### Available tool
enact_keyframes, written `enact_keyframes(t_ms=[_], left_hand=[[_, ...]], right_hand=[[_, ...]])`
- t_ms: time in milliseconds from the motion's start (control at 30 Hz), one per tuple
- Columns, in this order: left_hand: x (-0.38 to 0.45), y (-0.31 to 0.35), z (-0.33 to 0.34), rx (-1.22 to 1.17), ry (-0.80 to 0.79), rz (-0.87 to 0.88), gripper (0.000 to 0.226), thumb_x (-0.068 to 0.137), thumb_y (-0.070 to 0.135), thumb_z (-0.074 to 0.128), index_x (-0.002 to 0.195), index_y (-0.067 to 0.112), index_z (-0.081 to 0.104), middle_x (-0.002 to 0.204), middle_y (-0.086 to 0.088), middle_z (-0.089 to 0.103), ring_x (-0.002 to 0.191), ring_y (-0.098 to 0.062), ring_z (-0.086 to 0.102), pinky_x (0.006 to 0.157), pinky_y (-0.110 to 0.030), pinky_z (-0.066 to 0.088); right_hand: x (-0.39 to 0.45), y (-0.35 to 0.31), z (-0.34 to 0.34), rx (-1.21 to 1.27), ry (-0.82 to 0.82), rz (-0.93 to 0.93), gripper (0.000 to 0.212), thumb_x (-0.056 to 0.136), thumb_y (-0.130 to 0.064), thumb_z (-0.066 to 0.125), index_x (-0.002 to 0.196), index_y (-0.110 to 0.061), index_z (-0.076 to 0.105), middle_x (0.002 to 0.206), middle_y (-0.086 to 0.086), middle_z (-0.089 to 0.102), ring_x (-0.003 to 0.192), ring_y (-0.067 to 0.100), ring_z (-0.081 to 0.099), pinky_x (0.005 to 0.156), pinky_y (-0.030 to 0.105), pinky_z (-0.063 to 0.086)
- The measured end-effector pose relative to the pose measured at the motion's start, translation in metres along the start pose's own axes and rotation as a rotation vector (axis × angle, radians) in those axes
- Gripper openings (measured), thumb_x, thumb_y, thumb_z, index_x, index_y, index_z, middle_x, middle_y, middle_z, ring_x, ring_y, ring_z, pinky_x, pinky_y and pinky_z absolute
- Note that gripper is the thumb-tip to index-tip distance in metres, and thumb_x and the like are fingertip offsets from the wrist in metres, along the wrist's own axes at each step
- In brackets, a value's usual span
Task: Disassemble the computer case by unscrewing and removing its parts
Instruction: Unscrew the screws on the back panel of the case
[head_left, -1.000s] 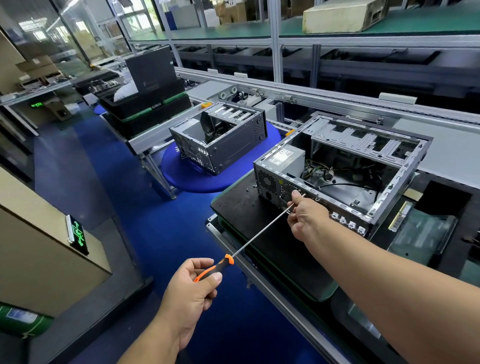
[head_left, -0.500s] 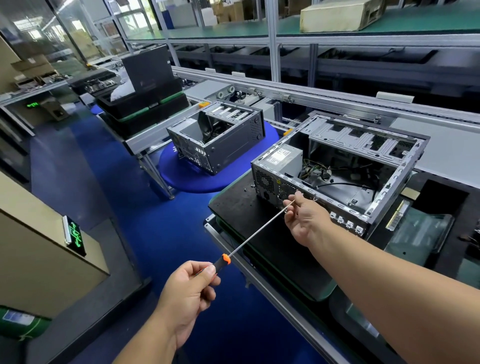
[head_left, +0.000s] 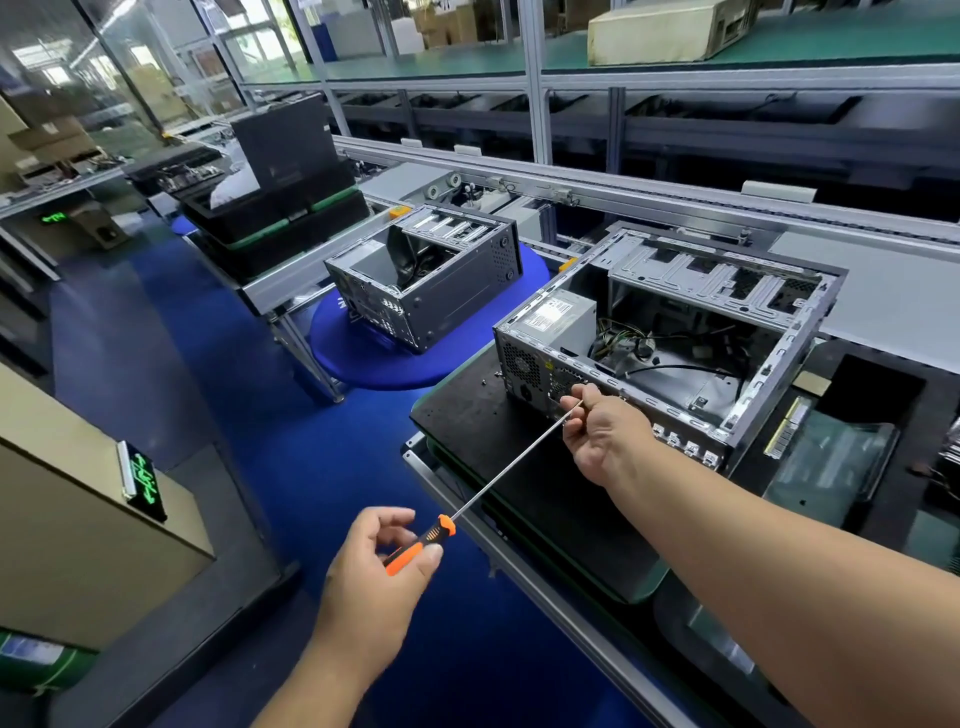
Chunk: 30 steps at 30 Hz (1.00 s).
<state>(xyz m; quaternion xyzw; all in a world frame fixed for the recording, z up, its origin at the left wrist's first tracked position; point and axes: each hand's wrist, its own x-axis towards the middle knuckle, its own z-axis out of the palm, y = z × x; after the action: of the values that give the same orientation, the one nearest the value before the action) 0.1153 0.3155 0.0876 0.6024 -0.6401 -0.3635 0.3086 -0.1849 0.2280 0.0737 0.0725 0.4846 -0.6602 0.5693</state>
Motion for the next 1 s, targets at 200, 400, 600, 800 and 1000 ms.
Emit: enact_keyframes(t_ms=[200, 400, 600, 800, 1000], left_hand=[[-0.007, -0.007, 0.001, 0.457, 0.018, 0.687, 0.055, 0.084, 0.005, 0.082, 0.13, 0.029, 0.064, 0.115, 0.02, 0.053, 0.081, -0.004, 0.062, 0.067, -0.016, 0.053], [-0.003, 0.001, 0.001, 0.023, -0.026, 0.204, 0.039, 0.094, 0.007, 0.076, 0.107, 0.044, 0.076, 0.102, 0.017, 0.073, 0.092, -0.008, 0.07, 0.079, -0.021, 0.058], [0.009, 0.002, 0.0, -0.408, -0.182, -0.221, 0.027, 0.097, 0.001, 0.069, 0.103, 0.024, 0.081, 0.089, -0.012, 0.075, 0.063, -0.017, 0.059, 0.049, -0.026, 0.04], [0.011, 0.003, -0.004, -0.746, -0.374, -0.6, 0.027, 0.088, 0.014, 0.072, 0.112, 0.002, 0.078, 0.094, -0.026, 0.071, 0.057, -0.018, 0.057, 0.038, -0.022, 0.033], [0.011, -0.006, 0.001, -0.528, -0.239, -0.426, 0.026, 0.093, 0.002, 0.073, 0.118, 0.008, 0.069, 0.088, -0.011, 0.071, 0.063, -0.017, 0.057, 0.045, -0.026, 0.036]], right_hand=[[0.003, -0.001, 0.0, 0.003, 0.016, 0.004, 0.021, 0.106, -0.02, 0.054, 0.089, -0.012, 0.062, 0.077, 0.005, 0.062, 0.048, 0.002, 0.04, 0.036, 0.012, 0.034], [0.001, -0.003, -0.001, 0.007, 0.018, 0.002, 0.021, 0.107, -0.021, 0.053, 0.09, -0.012, 0.062, 0.079, 0.005, 0.062, 0.052, 0.003, 0.04, 0.037, 0.012, 0.035], [-0.002, -0.004, 0.001, 0.007, 0.029, 0.004, 0.02, 0.106, -0.02, 0.056, 0.09, -0.012, 0.064, 0.082, 0.005, 0.063, 0.053, 0.002, 0.04, 0.039, 0.011, 0.035], [-0.003, -0.004, 0.002, 0.008, 0.024, 0.004, 0.022, 0.107, -0.021, 0.054, 0.089, -0.011, 0.062, 0.083, 0.005, 0.062, 0.05, 0.001, 0.037, 0.038, 0.01, 0.032], [-0.002, -0.003, 0.003, 0.003, 0.028, 0.004, 0.02, 0.107, -0.02, 0.054, 0.09, -0.012, 0.062, 0.083, 0.005, 0.061, 0.048, 0.001, 0.036, 0.038, 0.009, 0.032]])
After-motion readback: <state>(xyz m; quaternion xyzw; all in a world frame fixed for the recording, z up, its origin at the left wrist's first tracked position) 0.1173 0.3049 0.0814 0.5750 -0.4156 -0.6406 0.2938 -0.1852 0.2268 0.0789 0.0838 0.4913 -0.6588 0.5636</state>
